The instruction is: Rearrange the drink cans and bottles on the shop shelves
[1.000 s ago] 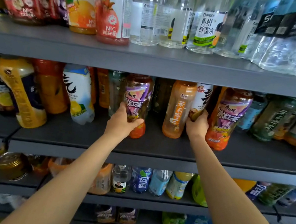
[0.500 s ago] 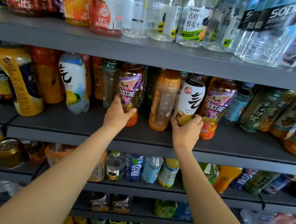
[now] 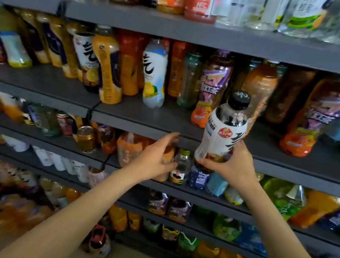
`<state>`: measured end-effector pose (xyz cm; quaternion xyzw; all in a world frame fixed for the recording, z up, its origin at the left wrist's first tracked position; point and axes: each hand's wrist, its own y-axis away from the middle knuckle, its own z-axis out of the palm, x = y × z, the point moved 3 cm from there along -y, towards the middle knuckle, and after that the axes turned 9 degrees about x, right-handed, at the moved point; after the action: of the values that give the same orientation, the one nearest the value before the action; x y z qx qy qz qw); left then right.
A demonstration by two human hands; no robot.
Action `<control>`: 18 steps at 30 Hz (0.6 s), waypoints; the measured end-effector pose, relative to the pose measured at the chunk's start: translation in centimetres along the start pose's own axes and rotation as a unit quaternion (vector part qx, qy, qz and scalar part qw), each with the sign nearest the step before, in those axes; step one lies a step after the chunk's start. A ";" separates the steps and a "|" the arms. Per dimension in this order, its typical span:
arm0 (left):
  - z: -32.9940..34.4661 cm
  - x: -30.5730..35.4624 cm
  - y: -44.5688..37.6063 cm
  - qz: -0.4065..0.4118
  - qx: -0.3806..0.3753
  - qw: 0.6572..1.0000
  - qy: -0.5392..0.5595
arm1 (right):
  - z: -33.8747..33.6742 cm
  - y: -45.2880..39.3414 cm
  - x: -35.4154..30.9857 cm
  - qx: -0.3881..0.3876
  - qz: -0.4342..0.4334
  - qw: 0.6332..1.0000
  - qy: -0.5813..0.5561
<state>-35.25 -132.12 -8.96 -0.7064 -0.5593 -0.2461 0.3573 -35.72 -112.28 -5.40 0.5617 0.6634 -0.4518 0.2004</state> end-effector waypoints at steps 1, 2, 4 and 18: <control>-1.2 -0.4 0.9 -0.005 -0.033 0.999 0.009 | 1.7 0.6 -0.4 -0.034 0.017 0.999 -0.014; -2.4 -1.0 1.8 -0.012 -0.061 0.998 0.013 | 3.7 1.2 -0.9 -0.069 0.031 0.997 -0.029; -4.8 -2.5 3.7 -0.032 -0.096 0.995 0.000 | 7.5 2.3 -2.0 -0.129 0.057 0.988 -0.069; -23.6 -26.5 12.6 -0.152 -0.067 0.985 -0.041 | 37.0 8.7 -14.7 -0.171 0.206 0.934 -0.238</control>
<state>-28.59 -168.33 -16.91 -0.6452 -0.6563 -0.3054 0.2445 -32.36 -151.43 -16.24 0.5196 0.5334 -0.4004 0.5341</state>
